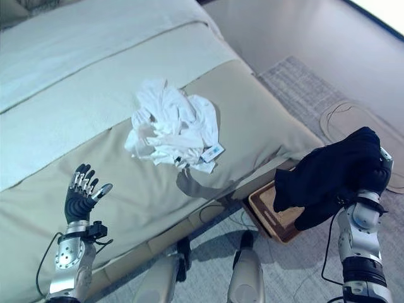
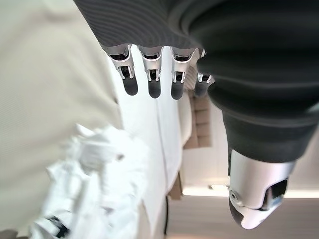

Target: Pick up clothes into the bucket

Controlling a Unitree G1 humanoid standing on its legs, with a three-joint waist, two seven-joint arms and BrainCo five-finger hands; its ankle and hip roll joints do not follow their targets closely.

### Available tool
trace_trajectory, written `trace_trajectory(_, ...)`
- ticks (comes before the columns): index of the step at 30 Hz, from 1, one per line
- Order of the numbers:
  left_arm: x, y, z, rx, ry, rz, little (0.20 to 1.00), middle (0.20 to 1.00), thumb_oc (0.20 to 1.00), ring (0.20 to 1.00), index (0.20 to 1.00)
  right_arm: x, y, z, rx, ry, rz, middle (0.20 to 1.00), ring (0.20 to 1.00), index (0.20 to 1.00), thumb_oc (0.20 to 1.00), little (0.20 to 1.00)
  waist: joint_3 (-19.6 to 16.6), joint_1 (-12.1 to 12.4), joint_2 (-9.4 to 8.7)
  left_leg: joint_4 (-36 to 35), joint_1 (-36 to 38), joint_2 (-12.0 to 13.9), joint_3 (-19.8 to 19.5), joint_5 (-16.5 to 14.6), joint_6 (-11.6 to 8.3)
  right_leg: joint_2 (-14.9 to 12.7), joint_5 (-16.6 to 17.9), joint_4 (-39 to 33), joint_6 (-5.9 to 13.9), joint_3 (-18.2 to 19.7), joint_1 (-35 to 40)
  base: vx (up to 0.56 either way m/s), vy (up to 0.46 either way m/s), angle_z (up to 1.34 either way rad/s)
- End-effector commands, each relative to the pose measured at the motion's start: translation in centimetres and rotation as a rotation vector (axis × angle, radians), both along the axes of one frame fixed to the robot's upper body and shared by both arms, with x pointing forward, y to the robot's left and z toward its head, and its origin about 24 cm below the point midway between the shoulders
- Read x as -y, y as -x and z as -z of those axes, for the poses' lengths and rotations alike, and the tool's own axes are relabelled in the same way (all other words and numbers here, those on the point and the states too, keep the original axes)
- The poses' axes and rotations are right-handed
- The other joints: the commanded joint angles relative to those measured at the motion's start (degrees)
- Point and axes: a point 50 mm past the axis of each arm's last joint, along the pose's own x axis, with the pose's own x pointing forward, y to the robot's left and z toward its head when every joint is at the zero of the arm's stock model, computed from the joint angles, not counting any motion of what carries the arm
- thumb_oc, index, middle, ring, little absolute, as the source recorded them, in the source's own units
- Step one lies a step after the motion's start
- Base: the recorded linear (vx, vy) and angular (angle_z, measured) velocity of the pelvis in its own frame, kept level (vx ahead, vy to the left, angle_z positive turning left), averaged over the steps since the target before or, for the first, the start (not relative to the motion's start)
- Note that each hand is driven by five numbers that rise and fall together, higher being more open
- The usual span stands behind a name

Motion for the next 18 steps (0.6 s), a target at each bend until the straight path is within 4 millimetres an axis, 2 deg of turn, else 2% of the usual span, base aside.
trace_trajectory(1, -1.1, 0.7, -2.5, 0.151, 0.002, -0.054, 1.000, 1.000, 1.000, 1.000, 1.000, 1.0, -0.3, -4.9, 0.235, 0.050, 0.076, 0.200, 0.200, 0.200, 0.200, 0.200, -3.44, -0.32, -1.08, 7.46, -5.17, 1.35, -1.65, -1.92, -0.93, -0.79, 4.19, 0.82, 1.21, 1.27, -0.89, -0.11, -0.009, 0.01)
trace_trajectory(2, -1.1, 0.7, -2.5, 0.151, 0.002, -0.054, 1.000, 1.000, 1.000, 1.000, 1.000, 1.0, -0.3, -4.9, 0.235, 0.050, 0.076, 0.200, 0.200, 0.200, 0.200, 0.200, -3.59, -0.31, -1.07, 7.59, -5.40, 1.36, -1.64, -1.96, -0.93, -0.78, 4.16, 0.93, 1.21, 1.32, -1.14, -0.17, -0.002, -0.01)
trace_trajectory(3, -0.8, 0.7, -2.8, 0.168, 0.012, -0.049, 1.000, 1.000, 1.000, 1.000, 1.000, 1.4, -0.7, -5.7, 0.254, 0.049, 0.102, 0.200, 0.200, 0.200, 0.200, 0.200, -2.66, -0.18, -0.50, 9.74, -9.66, 1.42, -1.65, -1.88, -0.89, -0.50, 3.94, 3.32, 0.85, 2.16, -5.61, -0.17, -0.002, -0.01)
trace_trajectory(5, -0.7, 0.8, -3.0, 0.178, 0.016, -0.051, 1.000, 1.000, 1.000, 1.000, 1.000, 1.5, -0.9, -6.5, 0.260, 0.071, 0.106, 0.200, 0.200, 0.200, 0.200, 0.200, -2.22, -0.06, -0.22, 11.46, -12.88, 1.47, -1.64, -1.86, -0.86, -0.42, 3.73, 5.18, 0.57, 2.71, -9.08, -0.20, 0.001, -0.07)
trace_trajectory(8, -0.5, 0.8, -3.0, 0.186, 0.031, -0.057, 1.000, 1.000, 1.000, 1.000, 1.000, 1.4, -1.3, -6.9, 0.262, 0.078, 0.104, 0.200, 0.200, 0.200, 0.200, 0.200, -2.27, 0.11, 0.20, 13.88, -16.25, 1.73, -1.53, -2.71, -0.87, -0.15, 2.93, 7.53, 0.41, 3.45, -12.81, -0.09, -0.002, -0.05)
trace_trajectory(10, -0.2, 0.8, -3.3, 0.212, 0.046, -0.046, 1.000, 1.000, 1.000, 1.000, 1.000, 1.6, -1.9, -8.3, 0.285, 0.097, 0.113, 0.200, 0.200, 0.200, 0.200, 0.200, -1.47, 0.25, 0.71, 15.07, -20.12, 1.56, -1.43, -2.25, -0.81, -0.15, 3.27, 8.93, 0.35, 3.89, -16.81, -0.14, 0.006, -0.05)
trace_trajectory(11, -0.2, 0.7, -3.3, 0.213, 0.048, -0.046, 1.000, 1.000, 1.000, 1.000, 1.000, 1.6, -1.9, -8.4, 0.286, 0.098, 0.112, 0.200, 0.200, 0.200, 0.200, 0.200, -1.65, 0.23, 0.75, 15.29, -20.49, 1.59, -1.40, -2.34, -0.81, -0.13, 3.19, 9.15, 0.35, 3.97, -17.21, -0.10, 0.014, -0.05)
trace_trajectory(14, 0.2, 0.8, -3.8, 0.242, 0.065, -0.032, 1.000, 1.000, 1.000, 1.000, 1.000, 2.5, -2.5, -10.0, 0.304, 0.092, 0.174, 0.200, 0.200, 0.200, 0.200, 0.200, -1.19, 0.81, 1.37, 16.21, -24.71, 1.44, -1.16, -1.80, -0.73, -0.13, 3.55, 10.70, 0.34, 4.88, -21.89, -0.10, 0.021, -0.05)
trace_trajectory(18, 0.3, 0.8, -4.0, 0.257, 0.080, -0.045, 1.000, 1.000, 1.000, 1.000, 1.000, 3.4, -2.8, -10.2, 0.287, 0.061, 0.227, 0.200, 0.200, 0.200, 0.200, 0.200, -0.51, 0.98, 1.93, 17.56, -28.00, 1.35, -0.89, -1.73, -0.68, -0.01, 3.56, 12.06, 0.23, 5.59, -25.50, -0.07, 0.025, -0.02)
